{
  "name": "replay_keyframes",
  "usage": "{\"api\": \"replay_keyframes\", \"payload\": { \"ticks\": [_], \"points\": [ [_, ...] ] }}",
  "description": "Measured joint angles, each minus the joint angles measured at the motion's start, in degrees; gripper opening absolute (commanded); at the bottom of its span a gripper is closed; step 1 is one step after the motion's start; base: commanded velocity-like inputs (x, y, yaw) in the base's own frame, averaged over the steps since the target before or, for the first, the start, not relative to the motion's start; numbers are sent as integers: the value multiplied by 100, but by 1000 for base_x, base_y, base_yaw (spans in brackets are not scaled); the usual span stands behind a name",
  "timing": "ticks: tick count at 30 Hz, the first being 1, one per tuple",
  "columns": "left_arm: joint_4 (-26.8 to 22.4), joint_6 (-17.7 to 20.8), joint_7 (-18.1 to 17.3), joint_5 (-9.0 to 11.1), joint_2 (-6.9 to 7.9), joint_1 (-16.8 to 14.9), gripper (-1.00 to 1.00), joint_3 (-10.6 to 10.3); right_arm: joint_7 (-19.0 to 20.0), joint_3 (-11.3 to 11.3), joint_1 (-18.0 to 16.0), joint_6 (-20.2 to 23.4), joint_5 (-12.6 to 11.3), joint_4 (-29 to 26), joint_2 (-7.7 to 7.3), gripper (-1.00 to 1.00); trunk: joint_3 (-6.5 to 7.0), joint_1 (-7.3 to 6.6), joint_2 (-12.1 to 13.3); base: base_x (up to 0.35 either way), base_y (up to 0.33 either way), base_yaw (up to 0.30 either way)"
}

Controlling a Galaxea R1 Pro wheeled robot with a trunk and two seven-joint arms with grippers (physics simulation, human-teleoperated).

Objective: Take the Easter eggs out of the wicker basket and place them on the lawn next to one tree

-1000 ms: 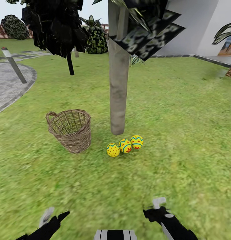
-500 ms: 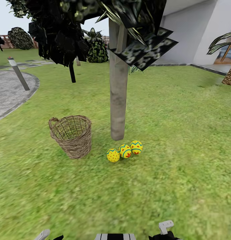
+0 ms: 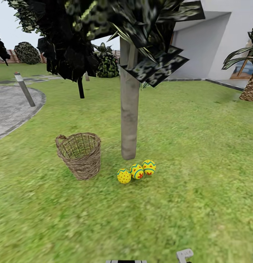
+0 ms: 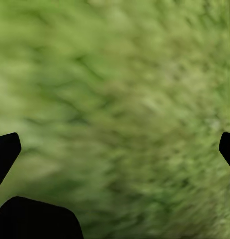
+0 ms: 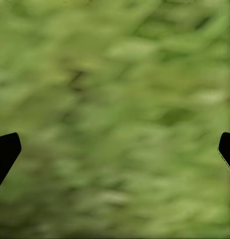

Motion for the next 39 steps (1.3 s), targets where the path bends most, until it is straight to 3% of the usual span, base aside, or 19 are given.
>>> {"api": "replay_keyframes", "payload": {
  "ticks": [16,25,39],
  "points": [
    [68,-10,8,-9,-30,0,100,-13,-2,-3,0,15,-15,135,8,100,251,-41,22,0,0,0],
    [199,-224,10,-13,-90,0,100,-14,-2,-5,0,16,-15,184,10,100,366,-65,34,0,0,0],
    [407,-336,10,-16,-114,0,100,-15,-3,-3,0,8,-15,324,24,100,486,-371,595,0,0,0]
  ]
}}
